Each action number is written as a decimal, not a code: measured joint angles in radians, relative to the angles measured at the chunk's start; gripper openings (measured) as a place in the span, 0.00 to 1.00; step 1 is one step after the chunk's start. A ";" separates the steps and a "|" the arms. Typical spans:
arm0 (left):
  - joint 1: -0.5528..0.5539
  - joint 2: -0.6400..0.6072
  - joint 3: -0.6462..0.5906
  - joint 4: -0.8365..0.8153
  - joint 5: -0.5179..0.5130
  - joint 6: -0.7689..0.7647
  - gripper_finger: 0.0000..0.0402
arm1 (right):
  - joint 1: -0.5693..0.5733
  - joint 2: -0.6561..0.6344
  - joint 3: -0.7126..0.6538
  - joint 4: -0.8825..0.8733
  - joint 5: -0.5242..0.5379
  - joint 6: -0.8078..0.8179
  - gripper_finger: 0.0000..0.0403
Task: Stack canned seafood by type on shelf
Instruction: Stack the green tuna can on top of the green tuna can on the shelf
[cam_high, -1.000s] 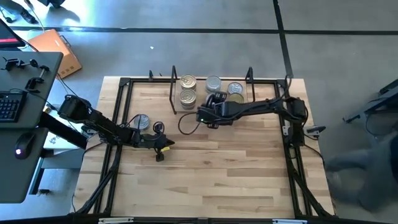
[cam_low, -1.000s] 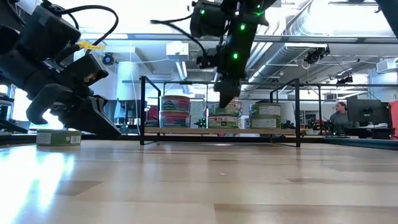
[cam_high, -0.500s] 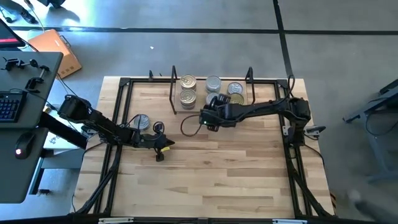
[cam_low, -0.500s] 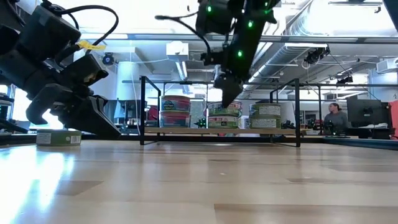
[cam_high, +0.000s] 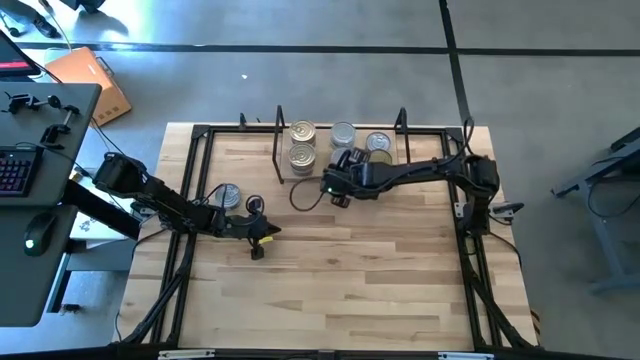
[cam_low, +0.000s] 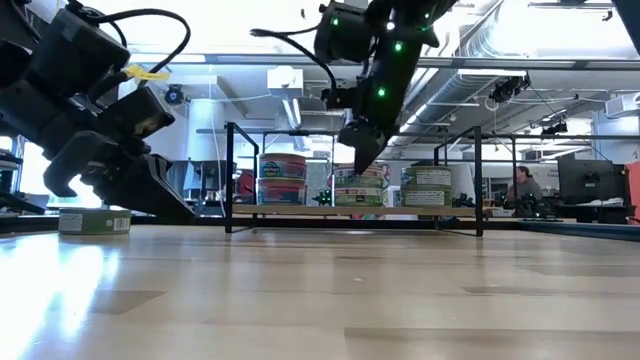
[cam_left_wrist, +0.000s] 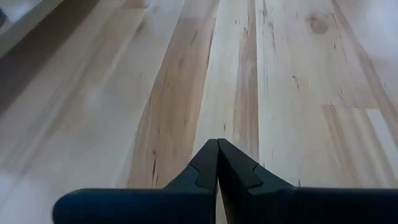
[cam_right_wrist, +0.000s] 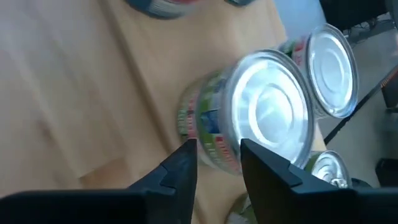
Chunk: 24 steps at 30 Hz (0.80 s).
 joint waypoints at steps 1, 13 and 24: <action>0.000 0.000 0.000 -0.001 0.002 -0.011 0.00 | 0.015 -0.002 0.000 0.001 0.003 0.010 0.28; -0.002 -0.204 0.181 -0.819 -0.011 -0.305 0.00 | 0.281 -0.006 -0.071 0.295 -0.004 0.134 0.23; 0.094 -0.333 0.226 -1.358 -0.346 -0.699 0.00 | 0.423 -0.006 -0.218 0.623 0.085 0.157 0.23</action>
